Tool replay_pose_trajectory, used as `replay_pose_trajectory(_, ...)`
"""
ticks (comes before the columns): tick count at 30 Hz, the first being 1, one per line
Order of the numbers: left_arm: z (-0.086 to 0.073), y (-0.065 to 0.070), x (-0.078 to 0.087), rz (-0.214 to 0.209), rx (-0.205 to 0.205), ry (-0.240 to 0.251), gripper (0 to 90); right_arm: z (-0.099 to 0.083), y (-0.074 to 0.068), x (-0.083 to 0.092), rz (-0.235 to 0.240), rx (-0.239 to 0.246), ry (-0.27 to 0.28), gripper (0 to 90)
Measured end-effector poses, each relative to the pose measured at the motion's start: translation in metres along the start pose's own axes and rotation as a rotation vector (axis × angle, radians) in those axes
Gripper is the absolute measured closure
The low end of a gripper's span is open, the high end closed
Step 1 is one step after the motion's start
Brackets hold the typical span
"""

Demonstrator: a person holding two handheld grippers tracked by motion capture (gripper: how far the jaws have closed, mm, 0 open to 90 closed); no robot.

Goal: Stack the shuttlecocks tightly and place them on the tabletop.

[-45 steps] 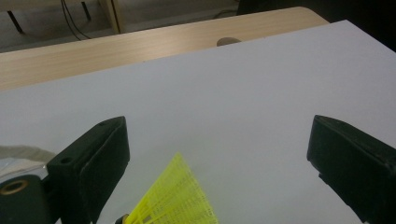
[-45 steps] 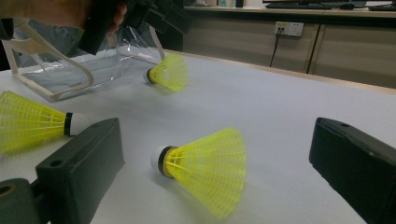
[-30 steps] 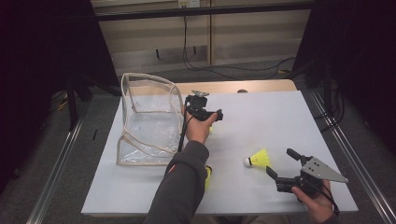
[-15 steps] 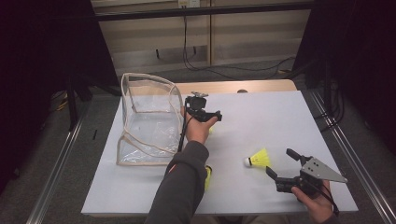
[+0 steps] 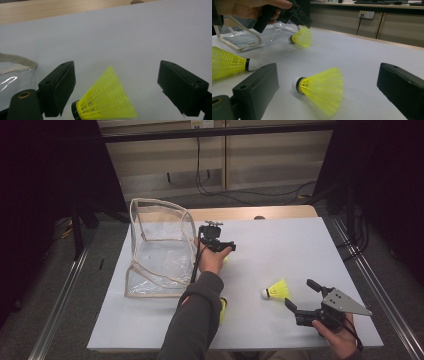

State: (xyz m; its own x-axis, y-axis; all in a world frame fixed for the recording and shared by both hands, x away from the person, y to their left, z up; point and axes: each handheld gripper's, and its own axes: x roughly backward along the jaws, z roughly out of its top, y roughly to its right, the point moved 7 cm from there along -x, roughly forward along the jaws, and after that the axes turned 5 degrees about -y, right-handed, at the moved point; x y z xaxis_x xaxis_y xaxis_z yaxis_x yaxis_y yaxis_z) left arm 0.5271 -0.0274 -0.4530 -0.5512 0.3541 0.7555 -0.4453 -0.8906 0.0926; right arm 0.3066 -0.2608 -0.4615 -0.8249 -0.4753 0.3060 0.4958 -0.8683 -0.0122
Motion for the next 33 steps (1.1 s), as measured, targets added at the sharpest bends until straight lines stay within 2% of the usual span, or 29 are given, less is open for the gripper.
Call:
replay_pose_trajectory(15, -0.0019, -0.001, -0.0031, -0.009, 0.028, -0.011, 21.7, 0.0004, -0.0003, 0.0, 0.001, 0.005, 0.003, 3.1)
replay_pose_trajectory(33, -0.0075, -0.0013, -0.008, 0.003, 0.02, -0.047, 35.5, 0.0006, -0.0009, 0.0002, 0.006, 0.007, 0.004, 3.1)
